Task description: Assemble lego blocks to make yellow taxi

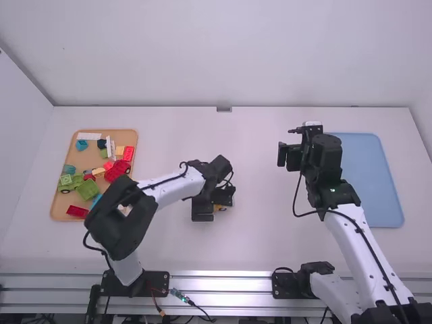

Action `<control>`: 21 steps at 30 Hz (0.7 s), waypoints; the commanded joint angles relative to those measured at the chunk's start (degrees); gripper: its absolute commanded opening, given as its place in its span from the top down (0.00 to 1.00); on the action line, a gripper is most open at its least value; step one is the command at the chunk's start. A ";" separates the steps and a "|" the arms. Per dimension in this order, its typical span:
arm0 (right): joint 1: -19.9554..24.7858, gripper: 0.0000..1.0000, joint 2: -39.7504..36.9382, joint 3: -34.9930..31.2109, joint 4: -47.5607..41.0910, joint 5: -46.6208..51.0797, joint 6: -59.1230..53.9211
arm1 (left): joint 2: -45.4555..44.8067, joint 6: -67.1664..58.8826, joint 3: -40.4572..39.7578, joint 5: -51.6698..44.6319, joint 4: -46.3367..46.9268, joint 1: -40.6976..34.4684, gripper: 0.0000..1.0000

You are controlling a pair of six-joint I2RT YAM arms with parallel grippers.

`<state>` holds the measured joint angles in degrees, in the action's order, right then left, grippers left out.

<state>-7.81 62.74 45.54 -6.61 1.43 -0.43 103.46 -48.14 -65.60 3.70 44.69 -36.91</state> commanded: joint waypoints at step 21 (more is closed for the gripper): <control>-0.13 0.01 -0.29 1.05 0.33 -0.09 0.15 | -9.62 38.65 -13.42 -4.15 -14.58 48.65 0.01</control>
<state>-7.81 62.74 45.54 -6.55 1.37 -0.49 94.70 -22.74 -78.13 0.19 30.55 8.45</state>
